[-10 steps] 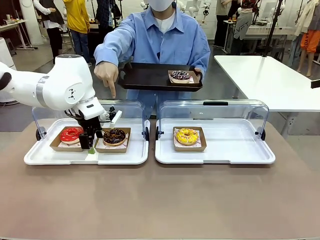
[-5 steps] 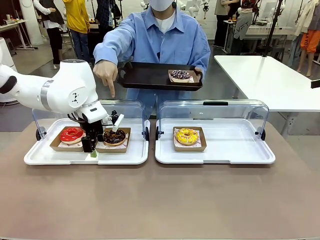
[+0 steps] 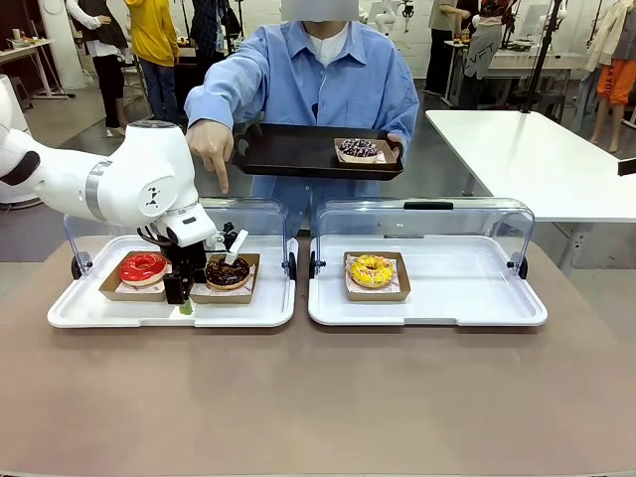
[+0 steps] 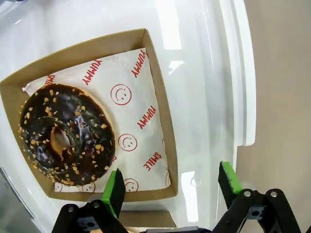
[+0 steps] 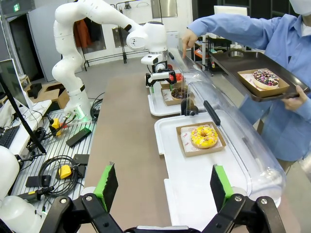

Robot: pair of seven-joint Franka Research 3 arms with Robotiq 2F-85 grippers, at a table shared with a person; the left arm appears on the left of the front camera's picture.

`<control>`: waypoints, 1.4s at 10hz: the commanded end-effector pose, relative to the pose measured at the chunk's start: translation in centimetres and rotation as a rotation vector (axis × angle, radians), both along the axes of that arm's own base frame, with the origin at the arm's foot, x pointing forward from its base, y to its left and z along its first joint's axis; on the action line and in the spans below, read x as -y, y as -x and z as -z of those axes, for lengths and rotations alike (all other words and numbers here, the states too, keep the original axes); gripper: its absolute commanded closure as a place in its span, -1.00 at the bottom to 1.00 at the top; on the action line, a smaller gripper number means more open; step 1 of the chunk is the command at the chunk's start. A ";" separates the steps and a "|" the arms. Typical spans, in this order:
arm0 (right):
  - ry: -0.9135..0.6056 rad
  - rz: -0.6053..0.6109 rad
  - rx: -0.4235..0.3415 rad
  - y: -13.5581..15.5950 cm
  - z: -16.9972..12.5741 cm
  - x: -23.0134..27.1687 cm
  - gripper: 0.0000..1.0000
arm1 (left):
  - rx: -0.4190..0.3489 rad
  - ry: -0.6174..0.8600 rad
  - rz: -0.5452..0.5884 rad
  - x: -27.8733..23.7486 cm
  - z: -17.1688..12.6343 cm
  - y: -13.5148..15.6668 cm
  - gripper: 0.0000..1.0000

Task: Provide the desired donut to the person.
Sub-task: Pick up and lift the Paper togo box containing the Donut pointed at by the person.

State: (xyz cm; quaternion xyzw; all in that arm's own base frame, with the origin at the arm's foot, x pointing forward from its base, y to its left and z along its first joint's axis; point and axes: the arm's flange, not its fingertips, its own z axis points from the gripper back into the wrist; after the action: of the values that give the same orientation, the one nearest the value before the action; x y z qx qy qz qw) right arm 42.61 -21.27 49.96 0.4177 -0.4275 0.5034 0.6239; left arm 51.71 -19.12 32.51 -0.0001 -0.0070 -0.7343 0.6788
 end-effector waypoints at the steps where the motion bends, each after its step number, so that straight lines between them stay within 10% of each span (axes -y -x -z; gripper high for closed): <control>1: -0.003 -0.002 0.001 -0.1 0.0 -0.1 -1.00 | -0.014 -0.034 -0.026 0.4 0.1 -0.6 -1.00; 6: -0.003 -0.002 0.001 -0.1 0.0 -0.1 -1.00 | -0.019 -0.035 -0.035 0.5 0.3 -0.9 -1.00; 7: -0.003 -0.002 0.001 -0.1 0.0 -0.1 -1.00 | -0.005 -0.025 -0.028 0.5 0.3 -0.9 -0.04; 8: -0.003 -0.002 0.001 -0.1 0.0 -0.1 -1.00 | -0.011 -0.031 -0.027 0.5 0.2 -0.9 0.14; 9: -0.003 -0.002 0.001 -0.1 0.0 -0.1 -1.00 | -0.014 -0.033 -0.029 0.5 0.2 -0.9 1.00; 10: -0.003 -0.002 0.001 -0.1 0.0 -0.1 -1.00 | -0.017 -0.034 -0.032 0.5 0.2 -0.9 0.25; 11: -0.003 -0.002 0.001 -0.1 0.0 -0.1 -1.00 | -0.018 -0.034 -0.037 0.5 0.2 -1.0 1.00; 14: -0.003 -0.002 0.001 -0.1 0.0 -0.1 -1.00 | -0.021 -0.037 -0.041 0.5 0.1 -1.0 1.00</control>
State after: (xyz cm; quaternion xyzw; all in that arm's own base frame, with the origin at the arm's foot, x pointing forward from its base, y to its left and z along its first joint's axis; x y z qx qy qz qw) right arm 42.61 -21.27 49.96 0.4177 -0.4275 0.5034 0.6239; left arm 52.26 -19.30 32.42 -0.0055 0.0018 -0.7270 0.6866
